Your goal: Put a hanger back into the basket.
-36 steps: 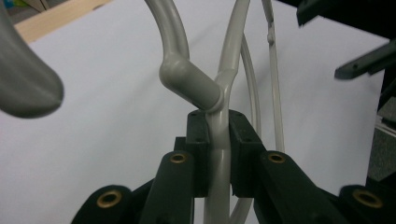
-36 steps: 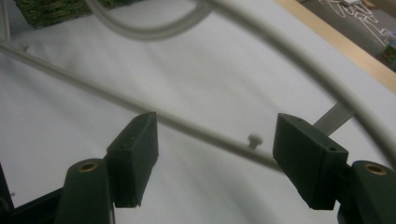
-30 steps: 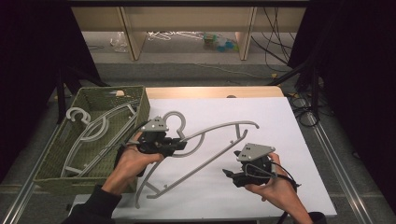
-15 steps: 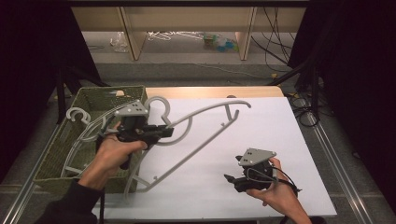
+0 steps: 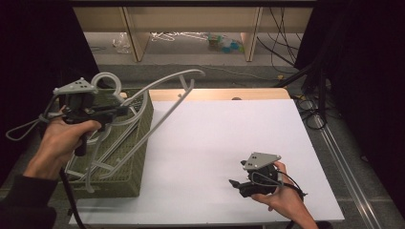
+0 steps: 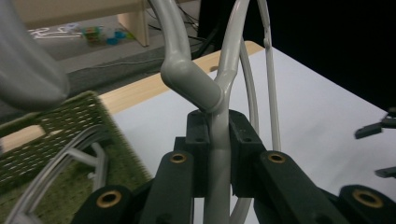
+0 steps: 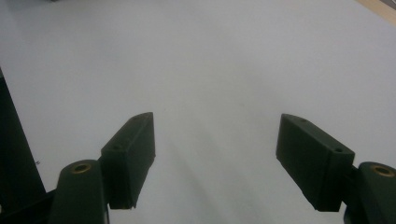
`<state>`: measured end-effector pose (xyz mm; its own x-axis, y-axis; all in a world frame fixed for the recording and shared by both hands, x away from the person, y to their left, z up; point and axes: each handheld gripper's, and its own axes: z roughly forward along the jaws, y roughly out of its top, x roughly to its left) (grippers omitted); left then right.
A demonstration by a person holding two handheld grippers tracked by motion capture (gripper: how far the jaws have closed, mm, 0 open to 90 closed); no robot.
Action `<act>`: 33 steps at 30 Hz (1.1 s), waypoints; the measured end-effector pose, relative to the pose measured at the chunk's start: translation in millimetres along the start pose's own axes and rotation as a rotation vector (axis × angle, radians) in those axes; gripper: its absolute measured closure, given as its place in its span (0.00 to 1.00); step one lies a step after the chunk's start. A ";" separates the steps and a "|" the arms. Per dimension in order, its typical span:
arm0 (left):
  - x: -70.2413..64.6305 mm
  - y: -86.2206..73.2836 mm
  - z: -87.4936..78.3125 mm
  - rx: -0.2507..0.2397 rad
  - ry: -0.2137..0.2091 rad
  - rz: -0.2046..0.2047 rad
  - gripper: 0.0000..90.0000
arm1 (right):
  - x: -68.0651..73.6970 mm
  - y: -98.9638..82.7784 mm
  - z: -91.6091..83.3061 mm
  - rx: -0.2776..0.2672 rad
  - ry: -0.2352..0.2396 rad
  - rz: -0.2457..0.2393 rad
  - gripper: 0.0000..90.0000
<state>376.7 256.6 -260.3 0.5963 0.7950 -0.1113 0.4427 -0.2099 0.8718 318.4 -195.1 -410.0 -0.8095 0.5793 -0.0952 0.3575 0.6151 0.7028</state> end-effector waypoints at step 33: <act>141.6 -55.8 -24.7 0.015 0.304 -0.097 0.89 | -2.7 -1.1 1.9 0.000 -0.006 0.007 0.32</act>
<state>419.9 394.9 -312.8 0.3249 0.9448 -0.0437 0.4991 -0.1320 0.8565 321.1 -196.4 -411.9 -0.8046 0.5863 -0.0945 0.3629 0.6113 0.7033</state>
